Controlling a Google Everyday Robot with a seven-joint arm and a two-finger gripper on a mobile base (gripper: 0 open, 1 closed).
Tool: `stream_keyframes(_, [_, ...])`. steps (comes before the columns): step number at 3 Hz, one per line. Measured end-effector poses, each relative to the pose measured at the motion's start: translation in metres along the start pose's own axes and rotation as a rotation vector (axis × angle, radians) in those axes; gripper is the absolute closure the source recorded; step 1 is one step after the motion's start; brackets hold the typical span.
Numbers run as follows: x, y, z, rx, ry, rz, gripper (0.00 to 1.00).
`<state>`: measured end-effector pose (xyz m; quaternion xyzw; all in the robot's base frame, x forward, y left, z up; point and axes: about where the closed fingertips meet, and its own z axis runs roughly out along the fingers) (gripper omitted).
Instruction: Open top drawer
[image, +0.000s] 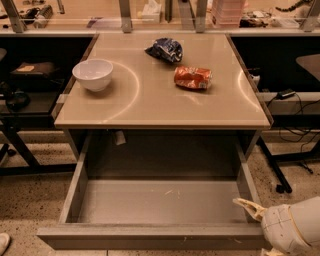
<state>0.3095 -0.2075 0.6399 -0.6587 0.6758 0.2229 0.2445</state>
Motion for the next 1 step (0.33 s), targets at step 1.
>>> stream_keyframes(1, [0.0000,0.0000,0.0000,0.000,0.000,0.000,0.00])
